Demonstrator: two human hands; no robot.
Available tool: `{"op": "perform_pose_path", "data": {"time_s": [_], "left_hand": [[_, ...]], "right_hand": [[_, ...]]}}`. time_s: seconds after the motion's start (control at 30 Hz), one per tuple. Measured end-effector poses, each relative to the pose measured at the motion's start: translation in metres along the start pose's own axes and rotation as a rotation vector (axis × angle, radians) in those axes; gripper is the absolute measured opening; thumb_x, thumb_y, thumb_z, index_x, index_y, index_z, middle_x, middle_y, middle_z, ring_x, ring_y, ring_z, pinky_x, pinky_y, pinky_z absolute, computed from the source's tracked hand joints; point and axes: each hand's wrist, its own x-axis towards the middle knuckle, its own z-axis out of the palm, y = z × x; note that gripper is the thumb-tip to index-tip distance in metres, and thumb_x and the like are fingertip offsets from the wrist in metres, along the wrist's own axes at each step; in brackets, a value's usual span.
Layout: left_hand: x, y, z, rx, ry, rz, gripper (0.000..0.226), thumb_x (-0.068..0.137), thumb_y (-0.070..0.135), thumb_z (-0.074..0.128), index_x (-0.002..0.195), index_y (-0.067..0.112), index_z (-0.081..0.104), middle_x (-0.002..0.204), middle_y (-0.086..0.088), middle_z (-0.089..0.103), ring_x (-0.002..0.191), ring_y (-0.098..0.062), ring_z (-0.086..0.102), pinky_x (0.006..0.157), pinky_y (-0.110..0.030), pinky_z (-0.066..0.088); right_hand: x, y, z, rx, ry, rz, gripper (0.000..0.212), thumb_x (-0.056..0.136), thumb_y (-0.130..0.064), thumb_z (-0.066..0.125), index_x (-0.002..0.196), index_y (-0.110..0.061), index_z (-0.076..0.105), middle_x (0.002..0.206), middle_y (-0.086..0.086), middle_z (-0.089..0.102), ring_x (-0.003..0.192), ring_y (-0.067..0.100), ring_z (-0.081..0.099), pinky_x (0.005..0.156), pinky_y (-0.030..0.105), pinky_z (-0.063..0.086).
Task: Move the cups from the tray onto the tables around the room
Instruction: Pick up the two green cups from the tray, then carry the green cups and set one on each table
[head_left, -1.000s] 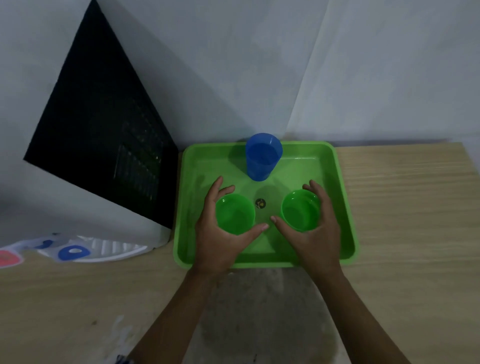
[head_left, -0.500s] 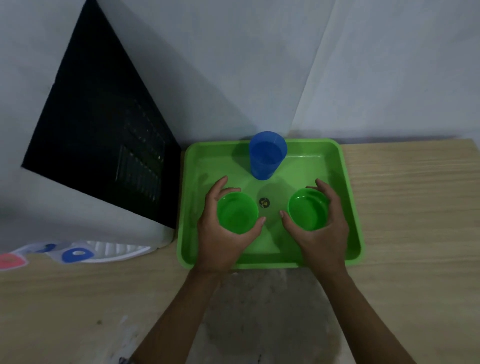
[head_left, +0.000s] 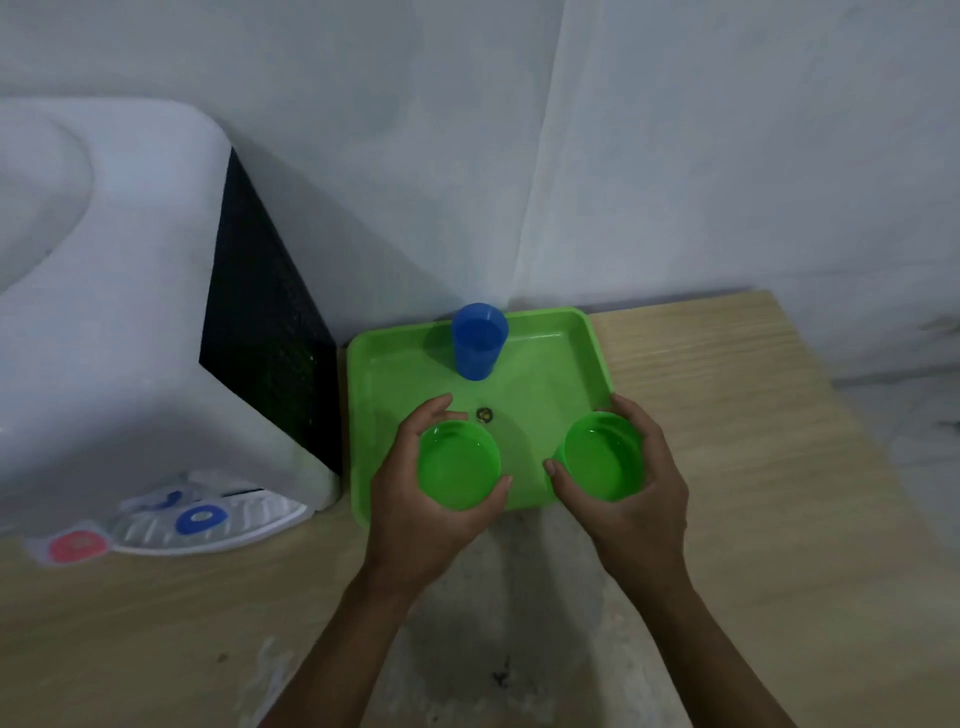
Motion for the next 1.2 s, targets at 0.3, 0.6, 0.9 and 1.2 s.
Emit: {"op": "perform_pose_path", "data": {"time_s": [0.3,0.6,0.9,1.2], "left_hand": [[-0.029,0.054,0.018,-0.069,-0.191,0.077,0.075,0.063,0.029,0.091,0.129,0.021,0.056,0.118,0.016,0.064,0.115,-0.008,0.061,0.099,-0.017,0.042],[-0.069,0.099,0.07,-0.102,-0.381,0.136,0.079,0.061,0.031,0.092,0.131,0.023,0.055,0.117,0.012,0.066,0.114,-0.011,0.061,0.098,-0.021,0.045],[-0.144,0.154,0.135,-0.132,-0.519,0.2,0.081,0.061,0.025,0.095,0.131,0.026,0.054,0.115,0.013,0.066,0.111,-0.014,0.064,0.095,-0.023,0.048],[-0.233,0.211,0.185,-0.153,-0.668,0.293,0.08,0.061,0.022,0.095,0.13,0.026,0.055,0.114,0.012,0.066,0.11,-0.015,0.064,0.093,-0.02,0.049]], "right_hand": [[-0.053,-0.026,-0.066,-0.031,0.183,0.036,0.082,0.066,-0.027,0.096,0.138,-0.02,0.056,0.127,-0.008,0.065,0.12,0.01,0.062,0.102,0.036,0.052],[-0.099,-0.017,-0.143,-0.018,0.355,0.105,0.082,0.065,-0.032,0.094,0.138,-0.022,0.056,0.126,-0.012,0.064,0.118,0.008,0.063,0.101,0.039,0.053],[-0.167,-0.002,-0.238,-0.038,0.494,0.167,0.082,0.066,-0.029,0.095,0.138,-0.024,0.055,0.126,-0.015,0.063,0.118,0.006,0.062,0.101,0.03,0.052],[-0.25,0.01,-0.332,-0.061,0.661,0.196,0.08,0.066,-0.031,0.093,0.136,-0.023,0.056,0.125,-0.014,0.064,0.117,0.005,0.062,0.1,0.027,0.051]]}}
